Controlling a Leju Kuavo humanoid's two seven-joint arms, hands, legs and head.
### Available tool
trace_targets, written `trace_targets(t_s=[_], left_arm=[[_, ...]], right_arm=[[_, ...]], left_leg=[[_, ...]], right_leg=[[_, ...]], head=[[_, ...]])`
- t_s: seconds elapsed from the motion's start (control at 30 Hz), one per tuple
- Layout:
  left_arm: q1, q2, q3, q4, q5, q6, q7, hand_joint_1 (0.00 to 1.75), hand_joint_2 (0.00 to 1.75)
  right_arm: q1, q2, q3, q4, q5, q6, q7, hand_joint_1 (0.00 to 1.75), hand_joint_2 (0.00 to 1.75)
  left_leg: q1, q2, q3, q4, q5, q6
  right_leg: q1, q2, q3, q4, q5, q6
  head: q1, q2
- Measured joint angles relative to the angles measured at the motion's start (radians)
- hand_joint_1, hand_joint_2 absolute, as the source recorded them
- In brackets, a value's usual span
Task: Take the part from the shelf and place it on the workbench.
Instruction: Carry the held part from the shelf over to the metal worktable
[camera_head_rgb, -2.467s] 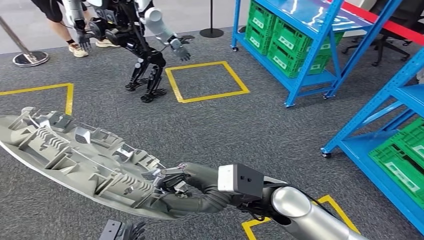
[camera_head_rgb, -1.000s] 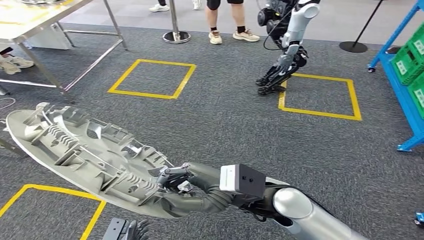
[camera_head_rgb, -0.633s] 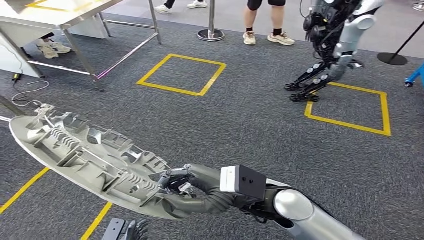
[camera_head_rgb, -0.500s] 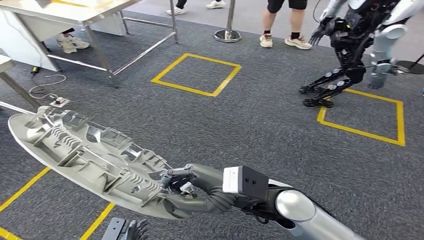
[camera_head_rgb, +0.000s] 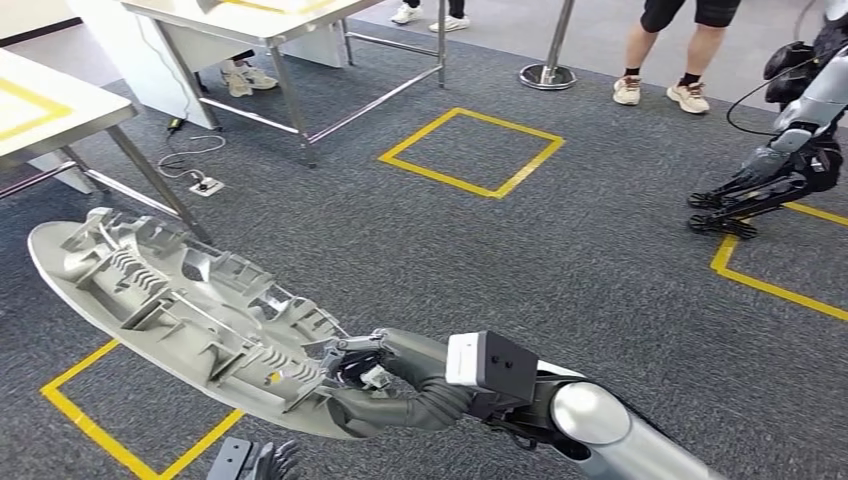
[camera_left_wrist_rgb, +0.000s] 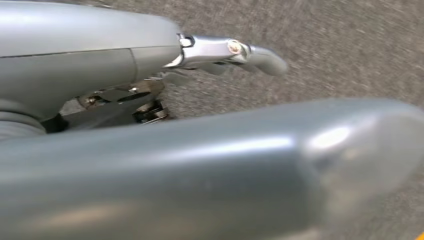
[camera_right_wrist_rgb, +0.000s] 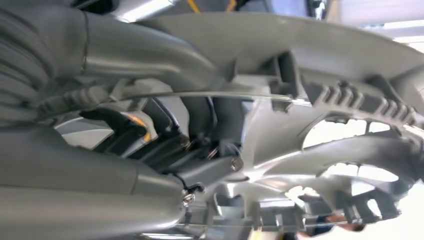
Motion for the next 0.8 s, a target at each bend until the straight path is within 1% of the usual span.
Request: trace_targets(t_s=[0.03,0.07,0.1,0.13,0.17,0.2,0.23,0.27,0.3,0.33,0.37,0.4,0.43,0.47,0.5,0.53,0.57,0.6,0.63,0.67,0.7,0.73,0.77,0.8], left_arm=[[-0.001,0.0,0.0,0.0,0.0,0.0,0.0,0.0,0.0],[0.0,0.0,0.0,0.0,0.001,0.0,0.0,0.0,0.0],[0.001,0.0,0.0,0.0,0.001,0.0,0.0,0.0,0.0],[0.002,0.0,0.0,0.0,0.001,0.001,0.0,0.0,0.0],[0.002,0.001,0.0,0.0,0.001,0.002,0.0,0.0,0.0],[0.001,0.001,0.0,0.0,0.001,0.002,0.0,0.0,0.0],[-0.001,0.0,0.0,0.0,0.0,0.003,-0.001,0.0,0.0],[-0.003,0.0,0.0,-0.001,0.0,0.003,-0.001,0.0,0.0],[-0.003,0.0,0.0,-0.001,-0.001,0.004,-0.001,0.0,0.0],[-0.003,0.0,0.0,-0.001,-0.002,0.004,-0.001,0.0,0.0],[-0.001,0.0,0.0,0.0,-0.002,0.004,-0.001,0.0,0.0],[0.0,0.0,0.0,0.0,-0.002,0.004,-0.001,0.0,0.0],[-0.001,-0.001,0.0,0.0,-0.002,0.004,-0.001,0.0,0.0],[-0.003,-0.002,0.0,-0.001,-0.002,0.004,-0.002,0.0,0.0],[-0.005,-0.002,0.0,-0.001,-0.003,0.005,-0.002,0.0,0.0],[-0.007,-0.003,0.0,-0.001,-0.004,0.005,-0.002,0.0,0.0],[-0.008,-0.004,0.0,-0.001,-0.005,0.006,-0.002,0.0,0.0],[-0.008,-0.004,0.0,-0.001,-0.007,0.006,-0.002,0.0,0.0],[-0.008,-0.004,0.0,-0.001,-0.009,0.007,-0.002,0.0,0.0],[-0.009,-0.004,0.0,-0.001,-0.01,0.007,-0.002,0.0,0.0],[-0.01,-0.005,0.0,-0.002,-0.012,0.007,-0.002,0.0,0.0],[-0.011,-0.005,0.0,-0.002,-0.012,0.008,-0.002,0.0,0.0],[-0.013,-0.005,0.0,-0.003,-0.013,0.008,-0.002,0.0,0.0],[-0.013,-0.005,0.0,-0.004,-0.013,0.008,-0.002,0.0,0.0]], right_arm=[[0.001,0.0,0.0,0.0,0.0,0.0,0.0,1.75,1.75],[0.002,0.0,0.0,0.0,0.0,0.0,0.0,1.75,1.75],[0.002,0.0,0.0,0.0,0.0,0.0,0.001,1.75,1.75],[0.003,0.0,0.0,0.0,0.0,0.0,0.001,1.75,1.75],[0.003,0.0,0.0,-0.001,0.001,0.0,0.001,1.75,1.75],[0.003,0.0,0.0,-0.002,0.003,0.0,0.001,1.75,1.75],[0.003,0.0,-0.001,-0.002,0.005,0.0,0.0,1.75,1.75],[0.003,0.0,-0.001,-0.004,0.007,0.0,0.0,1.75,1.75],[0.003,0.0,-0.002,-0.004,0.008,0.0,-0.001,1.75,1.75],[0.003,0.0,-0.002,-0.005,0.008,0.001,-0.001,1.75,1.75],[0.003,0.0,-0.002,-0.006,0.009,0.0,-0.001,1.75,1.75],[0.003,0.0,-0.003,-0.009,0.01,0.0,-0.001,1.75,1.75],[0.004,0.0,-0.005,-0.011,0.011,0.0,-0.002,1.75,1.75],[0.008,-0.001,-0.007,-0.013,0.013,-0.001,-0.004,1.75,1.75],[0.013,-0.002,-0.01,-0.014,0.015,-0.002,-0.007,1.75,1.75],[0.019,-0.003,-0.012,-0.015,0.018,-0.004,-0.01,1.75,1.75],[0.026,-0.004,-0.014,-0.016,0.021,-0.006,-0.012,1.75,1.75],[0.032,-0.005,-0.017,-0.018,0.024,-0.009,-0.013,1.75,1.75],[0.036,-0.006,-0.019,-0.02,0.027,-0.011,-0.013,1.75,1.75],[0.04,-0.007,-0.022,-0.022,0.029,-0.013,-0.013,1.75,1.75],[0.041,-0.008,-0.025,-0.025,0.03,-0.013,-0.013,1.75,1.75],[0.042,-0.008,-0.026,-0.029,0.03,-0.014,-0.014,1.75,1.75],[0.043,-0.008,-0.028,-0.032,0.03,-0.014,-0.014,1.75,1.75],[0.044,-0.009,-0.029,-0.035,0.03,-0.014,-0.015,1.75,1.75]], left_leg=[[0.001,0.013,-0.028,0.06,-0.024,-0.003],[0.003,0.019,-0.044,0.095,-0.032,-0.005],[0.005,0.023,-0.041,0.092,-0.021,-0.007],[0.006,0.029,-0.018,0.051,0.006,-0.007],[0.006,0.046,0.02,-0.017,0.039,-0.007],[0.004,0.067,0.056,-0.082,0.062,-0.004],[0.002,0.082,0.083,-0.132,0.078,0.003],[0.0,0.091,0.096,-0.159,0.083,0.01],[-0.003,0.086,0.095,-0.164,0.081,0.018],[-0.003,0.074,0.094,-0.166,0.083,0.026],[-0.002,0.063,0.094,-0.168,0.085,0.032],[0.0,0.052,0.094,-0.17,0.088,0.038],[0.003,0.041,0.095,-0.172,0.09,0.044],[0.005,0.03,0.096,-0.173,0.092,0.048],[0.006,0.018,0.095,-0.173,0.092,0.051],[0.006,0.004,0.094,-0.173,0.093,0.053],[0.005,-0.01,0.094,-0.172,0.093,0.054],[0.005,-0.024,0.094,-0.172,0.093,0.054],[0.005,-0.038,0.094,-0.171,0.093,0.053],[0.006,-0.053,0.095,-0.17,0.093,0.051],[0.006,-0.067,0.094,-0.169,0.094,0.048],[0.005,-0.079,0.092,-0.168,0.095,0.043],[0.005,-0.09,0.089,-0.168,0.096,0.037],[0.006,-0.099,0.086,-0.169,0.098,0.03]], right_leg=[[0.001,-0.014,0.0,0.0,-0.001,-0.001],[0.002,-0.028,0.001,0.001,-0.003,-0.002],[0.002,-0.041,0.001,0.001,-0.004,-0.001],[0.002,-0.053,0.003,0.002,-0.006,0.001],[0.002,-0.065,0.006,0.003,-0.009,0.004],[0.005,-0.075,0.008,0.005,-0.012,0.009],[0.007,-0.084,0.01,0.007,-0.016,0.014],[0.01,-0.093,0.012,0.009,-0.019,0.02],[0.012,-0.102,0.013,0.009,-0.021,0.025],[0.011,-0.111,0.016,0.008,-0.022,0.03],[0.009,-0.108,0.018,0.009,-0.025,0.037],[0.006,-0.091,0.016,0.02,-0.034,0.044],[0.004,-0.065,0.004,0.049,-0.054,0.05],[0.002,-0.033,-0.021,0.103,-0.084,0.054],[0.001,-0.011,-0.055,0.171,-0.116,0.056],[0.001,-0.002,-0.09,0.237,-0.141,0.057],[0.001,0.001,-0.115,0.282,-0.151,0.057],[0.001,0.002,-0.123,0.289,-0.14,0.056],[0.001,0.006,-0.112,0.258,-0.112,0.053],[0.0,0.016,-0.084,0.195,-0.073,0.05],[-0.002,0.041,-0.052,0.123,-0.041,0.046],[-0.003,0.063,-0.026,0.062,-0.018,0.043],[-0.003,0.079,-0.011,0.026,-0.007,0.04],[-0.002,0.086,-0.007,0.013,-0.008,0.037]], head=[[0.0,0.0],[0.0,0.0],[0.0,0.0],[0.0,0.0],[0.0,0.0],[0.0,0.0],[0.0,0.0],[0.0,0.0],[0.001,0.0],[0.001,0.0],[0.001,0.0],[0.002,0.0],[0.002,0.0],[0.003,0.0],[0.004,0.0],[0.004,0.0],[0.004,0.0],[0.004,0.0],[0.004,0.0],[0.004,0.0],[0.004,0.0],[0.004,0.0],[0.005,0.0],[0.005,0.0]])
